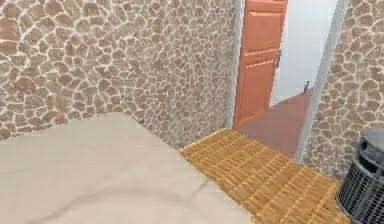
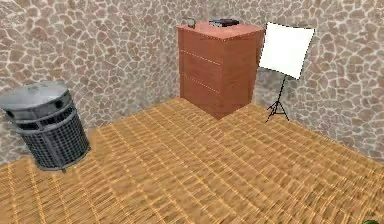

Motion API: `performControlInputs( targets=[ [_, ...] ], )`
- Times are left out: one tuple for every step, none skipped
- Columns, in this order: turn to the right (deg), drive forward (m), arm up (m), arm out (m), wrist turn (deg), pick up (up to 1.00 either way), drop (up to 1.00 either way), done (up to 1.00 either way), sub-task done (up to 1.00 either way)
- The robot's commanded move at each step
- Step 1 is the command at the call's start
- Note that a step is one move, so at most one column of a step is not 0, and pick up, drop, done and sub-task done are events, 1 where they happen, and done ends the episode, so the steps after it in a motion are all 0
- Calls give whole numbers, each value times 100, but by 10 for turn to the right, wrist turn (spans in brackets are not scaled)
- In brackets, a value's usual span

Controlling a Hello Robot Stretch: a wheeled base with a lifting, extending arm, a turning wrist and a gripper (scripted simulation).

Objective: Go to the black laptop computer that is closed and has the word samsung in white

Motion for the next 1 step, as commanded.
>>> performControlInputs(
  targets=[
    [450,0,0,0,0,0,0,0,0]
  ],
)
